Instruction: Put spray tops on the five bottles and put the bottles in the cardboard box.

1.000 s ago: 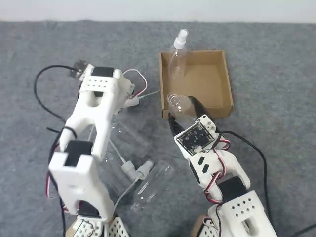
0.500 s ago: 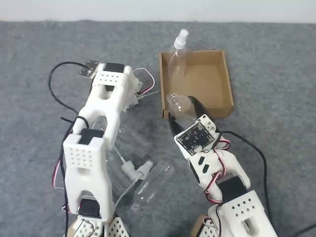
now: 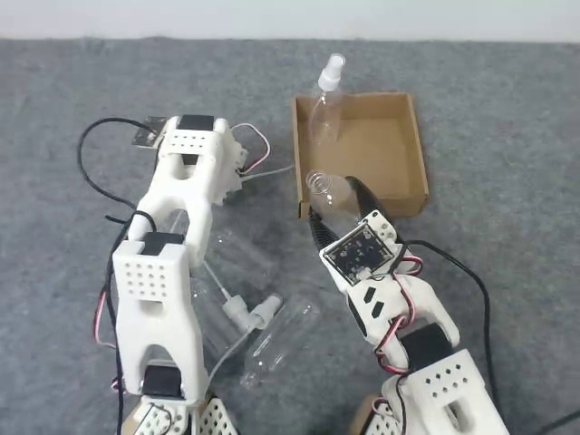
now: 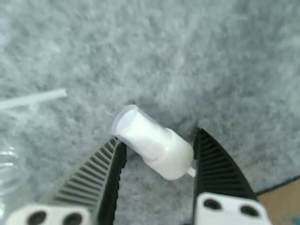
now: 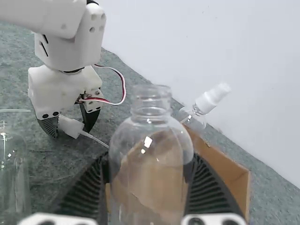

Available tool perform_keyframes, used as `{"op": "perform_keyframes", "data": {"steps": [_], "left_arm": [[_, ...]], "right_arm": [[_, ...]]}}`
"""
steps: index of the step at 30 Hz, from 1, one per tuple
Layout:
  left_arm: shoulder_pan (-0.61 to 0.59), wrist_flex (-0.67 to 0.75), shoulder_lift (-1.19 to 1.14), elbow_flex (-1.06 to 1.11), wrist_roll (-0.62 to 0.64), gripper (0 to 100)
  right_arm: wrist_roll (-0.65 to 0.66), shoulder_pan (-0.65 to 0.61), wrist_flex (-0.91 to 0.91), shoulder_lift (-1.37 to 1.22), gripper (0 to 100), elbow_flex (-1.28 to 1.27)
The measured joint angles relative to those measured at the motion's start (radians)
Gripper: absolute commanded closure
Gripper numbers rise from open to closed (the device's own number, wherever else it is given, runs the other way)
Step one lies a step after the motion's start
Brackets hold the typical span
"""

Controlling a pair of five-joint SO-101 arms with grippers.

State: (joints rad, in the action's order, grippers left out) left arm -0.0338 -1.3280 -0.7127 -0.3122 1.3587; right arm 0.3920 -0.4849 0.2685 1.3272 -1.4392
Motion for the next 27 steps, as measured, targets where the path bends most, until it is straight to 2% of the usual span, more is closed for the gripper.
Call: {"op": "perform_keyframes", "data": {"steps": [10, 17, 27], "left_arm": [[-0.104, -0.009, -0.002, -0.049, 0.0, 79], [-0.133, -0.009, -0.002, -0.051, -0.009, 79], [-0.063, -0.009, -0.002, -0.051, -0.011, 79]], "right_arm": [[0.0, 0.0, 0.0, 0.0, 95.8, 0.0], [0.0, 0.0, 0.0, 0.0, 95.8, 0.0], [0.0, 0.0, 0.0, 0.0, 95.8, 0.0]]}}
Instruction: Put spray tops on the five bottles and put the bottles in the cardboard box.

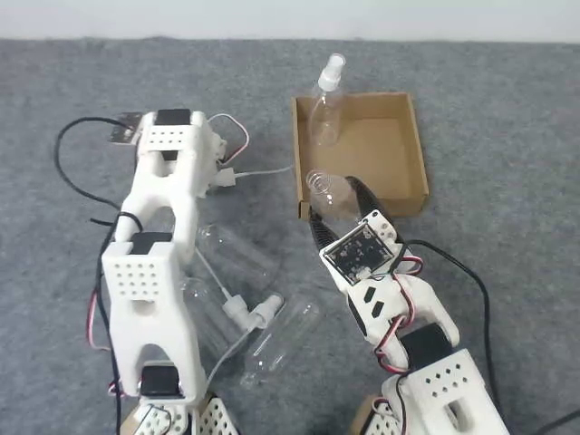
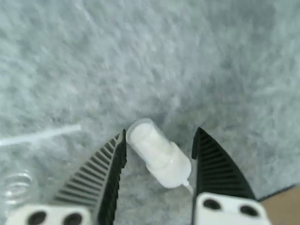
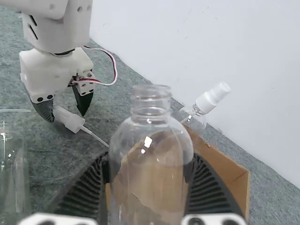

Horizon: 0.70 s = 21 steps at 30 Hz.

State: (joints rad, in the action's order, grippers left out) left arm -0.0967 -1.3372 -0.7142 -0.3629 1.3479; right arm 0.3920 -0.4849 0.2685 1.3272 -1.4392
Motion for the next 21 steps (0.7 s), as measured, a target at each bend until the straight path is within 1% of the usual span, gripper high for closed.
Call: {"op": "perform_keyframes", "data": {"steps": [3, 5, 7, 11, 16, 21], "left_arm": [[0.017, 0.0, -0.015, -0.002, 0.0, 79], [0.017, 0.015, -0.044, -0.002, 0.0, 81], [0.017, 0.035, -0.06, -0.003, 0.0, 87], [0.008, 0.031, -0.068, -0.04, 0.003, 98], [-0.006, -0.008, -0.081, -0.092, 0.002, 99], [-0.037, -0.026, -0.081, -0.094, 0.002, 99]], "right_arm": [[0.0, 0.0, 0.0, 0.0, 95.8, 0.0], [0.0, 0.0, 0.0, 0.0, 95.8, 0.0], [0.0, 0.0, 0.0, 0.0, 95.8, 0.0], [0.0, 0.0, 0.0, 0.0, 95.8, 0.0], [0.0, 0.0, 0.0, 0.0, 95.8, 0.0], [0.0, 0.0, 0.0, 0.0, 95.8, 0.0]]}}
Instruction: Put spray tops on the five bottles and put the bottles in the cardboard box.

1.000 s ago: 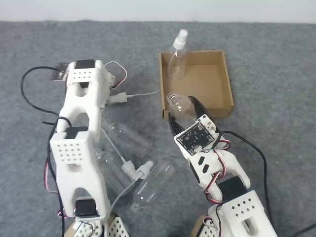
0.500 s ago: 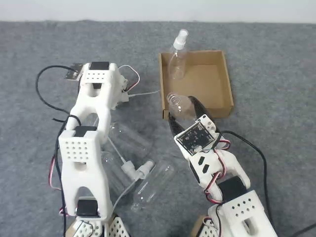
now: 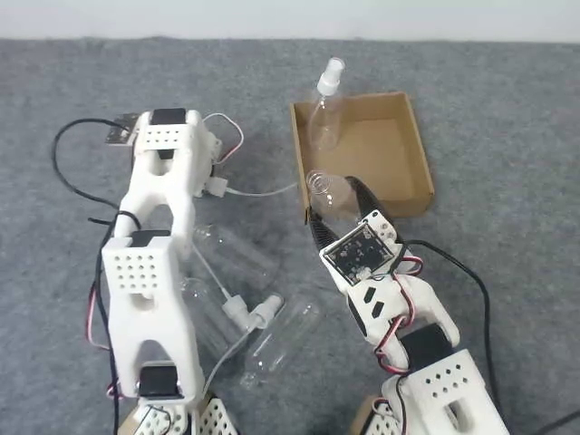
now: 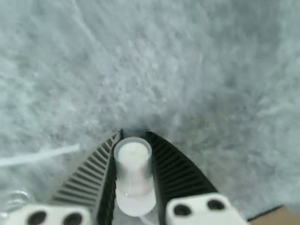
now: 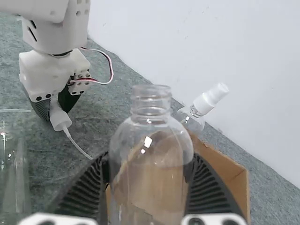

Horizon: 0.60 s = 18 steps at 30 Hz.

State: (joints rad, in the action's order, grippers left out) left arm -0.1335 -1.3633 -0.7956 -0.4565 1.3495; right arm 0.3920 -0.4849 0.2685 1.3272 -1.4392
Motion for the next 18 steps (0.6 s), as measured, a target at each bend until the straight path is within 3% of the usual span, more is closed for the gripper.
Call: {"op": "perform_keyframes", "data": {"steps": [12, 18], "left_arm": [[-0.141, -0.02, -0.002, -0.107, -0.006, 99], [-0.184, -0.118, -0.002, -0.212, -0.063, 99]], "right_arm": [[0.0, 0.0, 0.0, 0.0, 95.8, 0.0], [0.0, 0.0, 0.0, 0.0, 95.8, 0.0]]}}
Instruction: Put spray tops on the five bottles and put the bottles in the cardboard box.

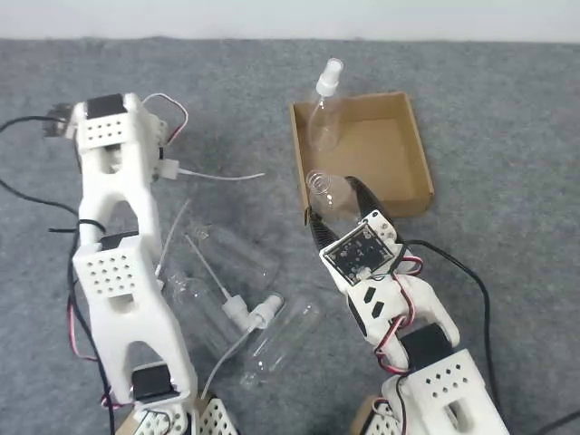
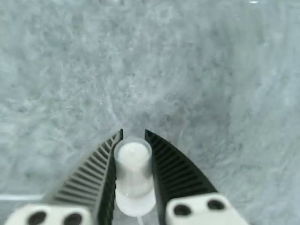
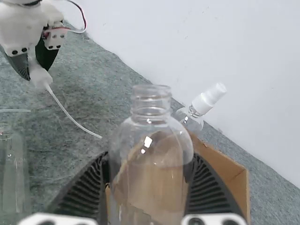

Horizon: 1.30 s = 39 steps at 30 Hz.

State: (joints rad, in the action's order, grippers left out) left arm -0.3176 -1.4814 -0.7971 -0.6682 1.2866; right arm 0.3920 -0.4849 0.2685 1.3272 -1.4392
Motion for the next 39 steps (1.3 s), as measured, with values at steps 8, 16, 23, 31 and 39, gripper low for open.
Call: {"op": "perform_keyframes", "data": {"steps": [8, 16, 23, 31, 39], "left_arm": [[-0.003, -0.189, 0.0, -0.178, -0.054, 99], [-0.003, -0.235, 0.0, -0.245, -0.107, 99], [-0.011, -0.236, 0.021, -0.232, -0.132, 99], [-0.002, -0.236, 0.236, -0.066, -0.149, 99], [0.034, -0.236, 0.423, 0.094, -0.163, 99]], "right_arm": [[0.0, 0.0, 0.0, 0.0, 95.8, 0.0], [0.0, 0.0, 0.0, 0.0, 95.8, 0.0], [-0.002, -0.025, 0.0, 0.0, 95.8, 0.0], [0.0, -0.026, 0.0, 0.0, 95.8, 0.0], [-0.002, -0.029, 0.0, 0.0, 95.8, 0.0]]}}
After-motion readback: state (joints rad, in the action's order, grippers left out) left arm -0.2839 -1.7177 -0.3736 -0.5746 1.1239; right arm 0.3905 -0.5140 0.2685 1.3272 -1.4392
